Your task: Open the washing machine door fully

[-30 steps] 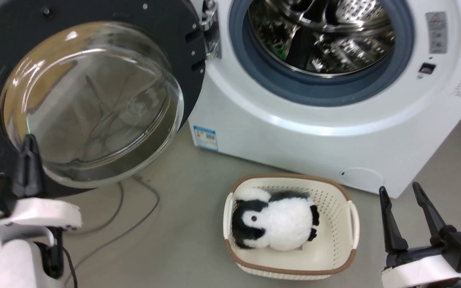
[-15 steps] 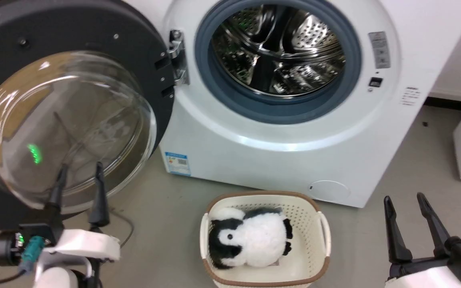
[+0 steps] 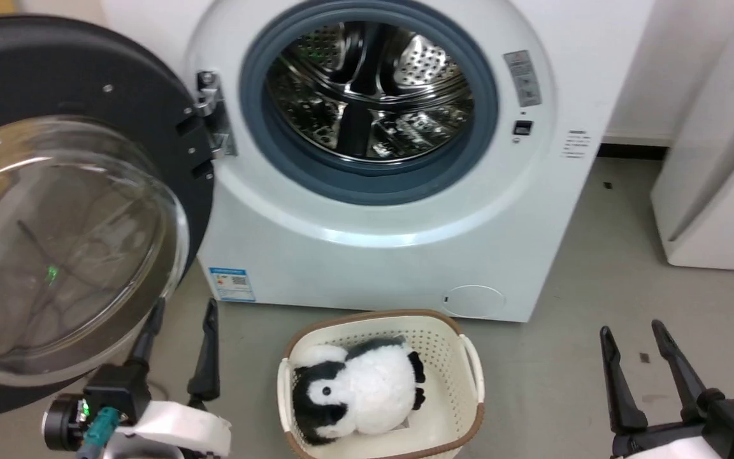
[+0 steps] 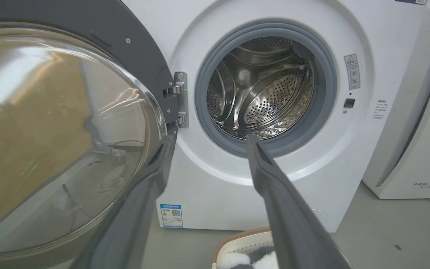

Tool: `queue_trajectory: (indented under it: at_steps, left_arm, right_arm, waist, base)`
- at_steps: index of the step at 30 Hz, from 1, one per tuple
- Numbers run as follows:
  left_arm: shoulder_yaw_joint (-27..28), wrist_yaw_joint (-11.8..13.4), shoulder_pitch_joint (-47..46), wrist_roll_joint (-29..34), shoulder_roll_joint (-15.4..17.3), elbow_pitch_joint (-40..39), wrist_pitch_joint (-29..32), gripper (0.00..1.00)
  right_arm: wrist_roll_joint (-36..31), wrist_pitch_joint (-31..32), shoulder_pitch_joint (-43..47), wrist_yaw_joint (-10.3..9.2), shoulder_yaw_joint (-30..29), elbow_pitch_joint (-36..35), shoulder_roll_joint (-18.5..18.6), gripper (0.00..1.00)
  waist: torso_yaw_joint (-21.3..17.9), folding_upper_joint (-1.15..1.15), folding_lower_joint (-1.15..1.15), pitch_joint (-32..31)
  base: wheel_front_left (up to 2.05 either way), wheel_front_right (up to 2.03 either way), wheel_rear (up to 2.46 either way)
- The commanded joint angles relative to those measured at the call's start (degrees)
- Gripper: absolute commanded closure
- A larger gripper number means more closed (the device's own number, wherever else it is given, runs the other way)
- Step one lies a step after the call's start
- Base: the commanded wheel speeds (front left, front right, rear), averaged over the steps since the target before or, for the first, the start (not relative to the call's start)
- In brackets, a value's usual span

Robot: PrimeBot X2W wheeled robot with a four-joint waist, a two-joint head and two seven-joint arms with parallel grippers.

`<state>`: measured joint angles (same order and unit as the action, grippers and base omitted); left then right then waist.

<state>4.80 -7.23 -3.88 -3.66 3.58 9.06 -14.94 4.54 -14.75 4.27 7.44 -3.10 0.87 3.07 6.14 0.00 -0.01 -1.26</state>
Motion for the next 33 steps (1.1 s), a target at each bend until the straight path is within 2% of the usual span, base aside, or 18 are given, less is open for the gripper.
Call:
queue_trajectory:
  at_steps: [1, 15, 16, 33]
  left_arm:
    - [-0.22, -0.16, 1.08, -0.24, -0.23, 0.25, -0.06, 0.0]
    - [-1.0, 0.57, 3.85, -1.59, -0.64, 1.75, -0.06, 0.0]
    - [-0.92, 0.42, 3.03, -1.55, -0.58, 1.72, 0.0, 1.0]
    - [-1.4, 1.25, 3.11, -0.98, -0.62, 0.64, 1.65, 1.0]
  right_arm:
    - [0.06, -0.25, 0.93, 0.05, 0.11, -0.09, -0.19, 0.0]
    - [0.12, -0.25, 1.53, 0.05, 0.54, 0.69, -0.19, 0.0]
    - [0.06, 0.0, 1.02, 0.0, 0.55, 0.58, 0.0, 1.0]
    - [-0.44, 1.65, 0.43, 0.0, 0.82, 0.41, -0.01, 1.0]
  waist:
    - [-0.91, 0.0, 0.01, -0.11]
    - [-4.43, 0.0, 0.01, 0.7]
    - [-4.4, 0.0, 0.01, 0.67]
    - [-4.67, 0.0, 0.01, 0.81]
  base:
    - [0.0, 0.0, 0.0]
    - [0.0, 0.0, 0.0]
    - [0.0, 0.0, 0.0]
    - [0.0, 0.0, 0.0]
